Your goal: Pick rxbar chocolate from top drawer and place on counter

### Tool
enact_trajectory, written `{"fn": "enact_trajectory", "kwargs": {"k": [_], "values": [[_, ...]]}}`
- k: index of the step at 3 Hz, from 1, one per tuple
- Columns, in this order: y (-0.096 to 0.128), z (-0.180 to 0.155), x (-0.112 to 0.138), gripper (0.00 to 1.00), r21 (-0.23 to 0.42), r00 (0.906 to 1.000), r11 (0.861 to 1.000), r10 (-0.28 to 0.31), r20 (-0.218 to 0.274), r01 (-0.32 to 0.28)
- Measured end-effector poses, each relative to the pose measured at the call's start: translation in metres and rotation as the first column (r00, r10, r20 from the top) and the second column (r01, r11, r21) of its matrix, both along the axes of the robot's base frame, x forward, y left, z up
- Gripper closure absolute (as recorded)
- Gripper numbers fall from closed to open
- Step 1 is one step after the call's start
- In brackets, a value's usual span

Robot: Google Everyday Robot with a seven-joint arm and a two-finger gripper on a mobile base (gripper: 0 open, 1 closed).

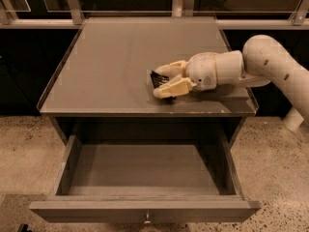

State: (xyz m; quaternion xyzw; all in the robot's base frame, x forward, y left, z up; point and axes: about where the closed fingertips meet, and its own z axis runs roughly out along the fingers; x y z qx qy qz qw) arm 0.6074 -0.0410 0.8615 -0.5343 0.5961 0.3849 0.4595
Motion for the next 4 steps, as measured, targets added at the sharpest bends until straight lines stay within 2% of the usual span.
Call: {"fn": "enact_trajectory", "kwargs": {"k": [2,3,4], "values": [[0.0001,0.0,0.0,0.13,0.0,1.0,1.0,0.0,0.0,0.0],[0.0001,0.0,0.0,0.0,0.0,1.0,1.0,0.0,0.0,0.0],[0.0001,0.0,0.0,0.0,0.0,1.0,1.0,0.0,0.0,0.0]]}}
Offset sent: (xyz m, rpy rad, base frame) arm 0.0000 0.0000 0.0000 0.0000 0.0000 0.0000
